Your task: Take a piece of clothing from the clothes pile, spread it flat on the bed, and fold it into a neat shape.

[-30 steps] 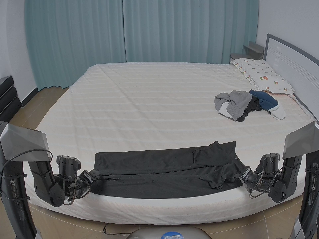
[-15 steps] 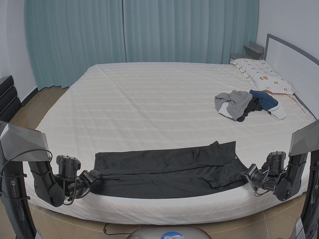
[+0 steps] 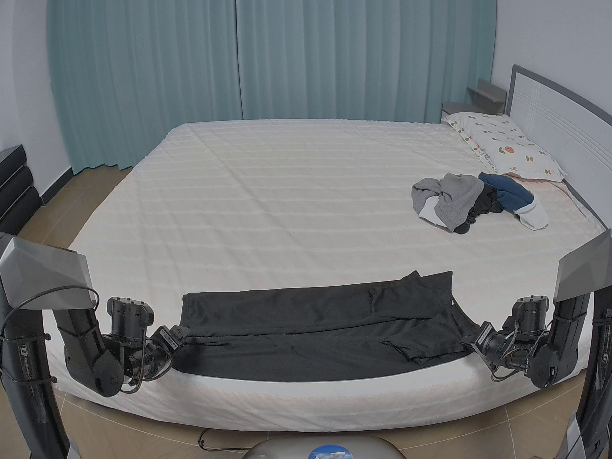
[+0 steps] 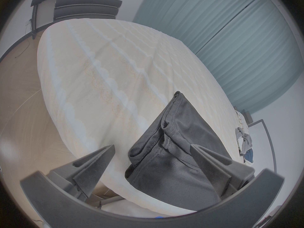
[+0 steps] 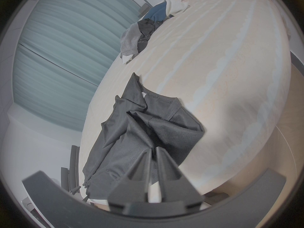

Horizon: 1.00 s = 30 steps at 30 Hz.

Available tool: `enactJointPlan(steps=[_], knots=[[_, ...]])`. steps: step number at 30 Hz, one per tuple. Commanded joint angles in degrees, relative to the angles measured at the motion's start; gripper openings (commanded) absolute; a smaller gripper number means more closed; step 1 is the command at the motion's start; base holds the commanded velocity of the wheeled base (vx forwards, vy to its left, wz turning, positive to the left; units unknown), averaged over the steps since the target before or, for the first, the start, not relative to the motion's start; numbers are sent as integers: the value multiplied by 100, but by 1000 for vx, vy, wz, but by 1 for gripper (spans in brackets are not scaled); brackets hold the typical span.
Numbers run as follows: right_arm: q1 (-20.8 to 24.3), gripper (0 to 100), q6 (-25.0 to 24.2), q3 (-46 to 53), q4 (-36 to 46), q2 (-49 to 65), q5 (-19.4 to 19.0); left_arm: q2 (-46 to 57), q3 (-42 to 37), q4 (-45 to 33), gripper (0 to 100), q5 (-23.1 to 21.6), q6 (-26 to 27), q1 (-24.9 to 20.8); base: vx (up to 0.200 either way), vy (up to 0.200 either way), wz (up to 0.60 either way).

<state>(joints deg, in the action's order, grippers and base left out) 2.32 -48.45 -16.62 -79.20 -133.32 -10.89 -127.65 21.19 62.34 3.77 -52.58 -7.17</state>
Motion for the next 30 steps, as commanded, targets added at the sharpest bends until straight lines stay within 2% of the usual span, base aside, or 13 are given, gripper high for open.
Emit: enactJointPlan(steps=[1, 6, 11, 16, 24, 30], knots=[[23, 100, 11, 9, -8, -124, -1, 73, -1, 6, 100, 1, 11, 58, 0, 0, 0], [6, 100, 11, 18, -25, -28, -10, 170, -27, 24, 100, 10, 37, 84, 0, 0, 0], [-258, 100, -156, -70, -16, 368, -19, 513, -62, 41, 100, 1, -16, 75, 0, 0, 0], [-443, 100, -385, -193, -16, 438, -54, 504, -36, 41, 100, -25, -16, 172, 200, 0, 0], [-785, 100, -490, -290, -16, 438, -529, 443, 87, 32, 100, -210, -16, 119, 200, 0, 0], [-820, 100, -596, -290, -25, 394, -660, 434, 96, 6, 100, -218, 46, 128, 0, 0, 0]])
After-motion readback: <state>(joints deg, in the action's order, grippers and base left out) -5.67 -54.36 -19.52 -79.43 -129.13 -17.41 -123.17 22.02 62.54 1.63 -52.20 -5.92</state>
